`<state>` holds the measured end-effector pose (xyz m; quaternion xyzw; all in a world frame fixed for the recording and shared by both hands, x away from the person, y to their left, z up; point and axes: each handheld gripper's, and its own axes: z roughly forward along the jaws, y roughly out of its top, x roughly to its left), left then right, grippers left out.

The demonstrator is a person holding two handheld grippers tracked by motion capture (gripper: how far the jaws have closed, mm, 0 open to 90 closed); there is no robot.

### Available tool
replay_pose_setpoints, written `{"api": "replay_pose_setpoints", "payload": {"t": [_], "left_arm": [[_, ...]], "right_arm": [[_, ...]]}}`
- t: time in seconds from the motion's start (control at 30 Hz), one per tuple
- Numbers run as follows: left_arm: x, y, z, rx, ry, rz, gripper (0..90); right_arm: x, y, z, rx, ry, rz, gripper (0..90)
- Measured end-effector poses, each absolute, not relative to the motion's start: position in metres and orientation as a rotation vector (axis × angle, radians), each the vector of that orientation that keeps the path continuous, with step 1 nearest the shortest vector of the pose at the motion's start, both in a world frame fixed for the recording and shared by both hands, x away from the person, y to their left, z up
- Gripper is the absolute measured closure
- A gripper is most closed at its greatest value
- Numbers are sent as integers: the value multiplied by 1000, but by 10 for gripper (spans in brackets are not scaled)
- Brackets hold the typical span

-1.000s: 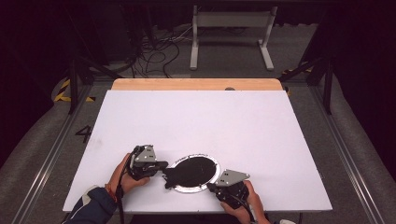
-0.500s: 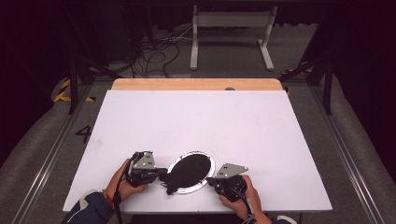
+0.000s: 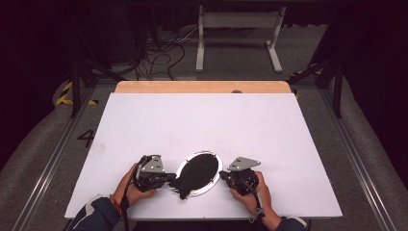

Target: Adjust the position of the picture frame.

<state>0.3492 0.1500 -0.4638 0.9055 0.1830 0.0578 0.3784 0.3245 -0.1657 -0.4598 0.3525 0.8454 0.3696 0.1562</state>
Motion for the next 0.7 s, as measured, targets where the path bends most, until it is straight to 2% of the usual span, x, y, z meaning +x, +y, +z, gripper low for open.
{"api": "replay_pose_setpoints", "payload": {"t": [0.27,0.37,0.7], "left_arm": [[352,137,-464,2310,450,118,895],[350,133,-463,2328,439,143,894],[347,132,-463,2331,420,129,897]], "right_arm": [[344,-171,-460,1024,2373,1027,900],[350,-176,-461,1021,2368,1048,900],[328,-174,-460,955,2466,1086,900]]}}
